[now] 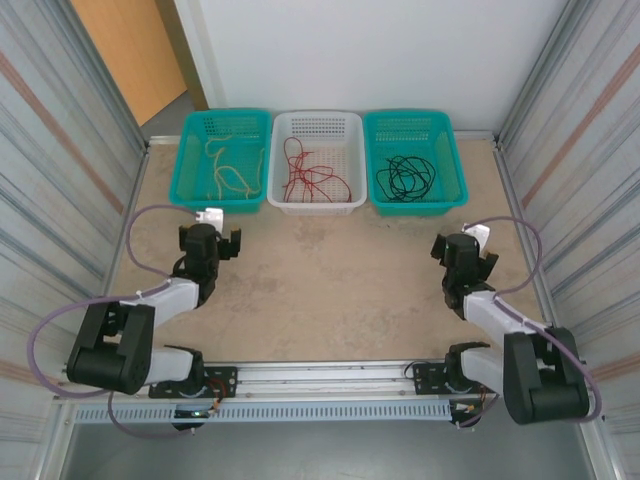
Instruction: Untangle the cables
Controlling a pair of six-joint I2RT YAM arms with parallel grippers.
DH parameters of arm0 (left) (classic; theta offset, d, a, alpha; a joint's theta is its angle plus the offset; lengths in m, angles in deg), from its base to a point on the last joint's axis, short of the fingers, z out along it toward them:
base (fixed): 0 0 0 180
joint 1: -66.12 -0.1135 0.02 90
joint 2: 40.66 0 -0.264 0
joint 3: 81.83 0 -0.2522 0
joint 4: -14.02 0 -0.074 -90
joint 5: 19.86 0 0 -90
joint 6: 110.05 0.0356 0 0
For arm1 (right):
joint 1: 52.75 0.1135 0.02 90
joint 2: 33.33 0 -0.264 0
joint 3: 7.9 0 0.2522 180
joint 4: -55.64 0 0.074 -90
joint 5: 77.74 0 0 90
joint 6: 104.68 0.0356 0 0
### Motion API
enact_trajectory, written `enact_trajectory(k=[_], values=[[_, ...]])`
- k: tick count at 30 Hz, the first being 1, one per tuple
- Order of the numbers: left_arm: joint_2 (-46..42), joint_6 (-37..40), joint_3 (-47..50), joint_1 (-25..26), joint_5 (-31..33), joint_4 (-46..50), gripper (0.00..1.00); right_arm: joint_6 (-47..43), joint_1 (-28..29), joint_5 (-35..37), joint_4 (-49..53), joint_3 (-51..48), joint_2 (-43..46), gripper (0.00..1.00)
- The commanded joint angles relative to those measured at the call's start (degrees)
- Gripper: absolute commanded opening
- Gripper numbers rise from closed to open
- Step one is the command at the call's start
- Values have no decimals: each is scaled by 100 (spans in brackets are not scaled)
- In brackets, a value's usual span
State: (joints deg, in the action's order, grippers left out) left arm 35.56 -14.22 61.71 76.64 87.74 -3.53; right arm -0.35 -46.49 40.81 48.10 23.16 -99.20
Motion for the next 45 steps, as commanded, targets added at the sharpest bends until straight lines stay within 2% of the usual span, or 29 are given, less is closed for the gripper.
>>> enact_trajectory(k=[1,5,7,9,12,14,15,22,45], values=[[358,-53,37,-441,-780,-1062,99,-529,-102,-856,-1337,-55,-288,99],[1056,-91,254,-600,-1052,-2126,99,-779,-399,-1780,-2220,-119,-717,99],[1000,-86,199,-611,-1118,-1927,99,-1056,-428,-1992,-2374,-13,-940,99],[1050,-38,205,-611,-1197,-2022,99,-1173,-526,-2299,-3023,-51,-1496,99],[1028,-80,122,-672,-1333,-1800,99,-1247,-515,-2309,-3598,111,-2340,99],[1053,-143,13,-800,-1557,-1621,99,-971,-786,-2676,-2574,526,-2208,99],[1042,-204,-80,-854,-1644,-1409,99,-840,-961,-2893,-2422,629,-2264,99],[1048,-231,-98,-921,-1763,-1383,99,-903,-818,-2557,-2510,577,-2240,99],[1052,-213,-111,-894,-1735,-1382,99,-914,-829,-2606,-2468,608,-2260,99]])
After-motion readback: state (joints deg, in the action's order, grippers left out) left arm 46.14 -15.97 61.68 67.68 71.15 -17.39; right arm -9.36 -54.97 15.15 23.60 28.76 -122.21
